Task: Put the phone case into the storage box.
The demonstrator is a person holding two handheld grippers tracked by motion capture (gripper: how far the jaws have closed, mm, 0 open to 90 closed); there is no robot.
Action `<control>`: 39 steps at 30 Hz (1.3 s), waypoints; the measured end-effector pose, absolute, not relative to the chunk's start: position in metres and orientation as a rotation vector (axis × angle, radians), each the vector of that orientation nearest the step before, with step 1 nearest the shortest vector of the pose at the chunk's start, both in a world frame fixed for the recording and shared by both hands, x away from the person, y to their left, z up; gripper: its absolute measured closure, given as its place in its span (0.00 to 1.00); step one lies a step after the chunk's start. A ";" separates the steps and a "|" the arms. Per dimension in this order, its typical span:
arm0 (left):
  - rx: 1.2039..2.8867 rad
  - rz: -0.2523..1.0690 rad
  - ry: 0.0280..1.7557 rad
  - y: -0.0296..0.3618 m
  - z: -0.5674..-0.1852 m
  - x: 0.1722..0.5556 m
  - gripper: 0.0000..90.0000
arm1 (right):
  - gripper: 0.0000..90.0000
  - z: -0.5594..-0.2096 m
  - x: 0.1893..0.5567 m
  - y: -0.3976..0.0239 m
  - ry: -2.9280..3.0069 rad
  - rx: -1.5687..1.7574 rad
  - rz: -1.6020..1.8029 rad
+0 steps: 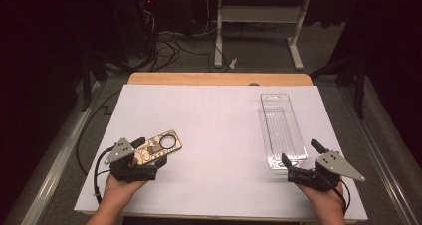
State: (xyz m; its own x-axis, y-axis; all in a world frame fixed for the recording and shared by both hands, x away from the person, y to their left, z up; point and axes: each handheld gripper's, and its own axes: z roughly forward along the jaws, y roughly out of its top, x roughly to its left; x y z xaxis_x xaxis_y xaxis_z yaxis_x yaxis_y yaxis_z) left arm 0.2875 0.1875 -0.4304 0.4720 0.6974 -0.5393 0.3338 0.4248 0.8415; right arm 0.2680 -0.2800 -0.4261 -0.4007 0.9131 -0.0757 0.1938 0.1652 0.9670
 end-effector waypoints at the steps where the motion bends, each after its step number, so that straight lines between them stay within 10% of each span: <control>1: 1.148 0.303 1.104 0.188 -0.428 0.286 0.00 | 0.00 -0.426 0.268 -0.280 1.733 1.062 1.285; 39: 1.193 0.378 1.121 0.200 -0.432 0.292 0.00 | 0.00 -0.429 0.269 -0.282 1.731 1.066 1.293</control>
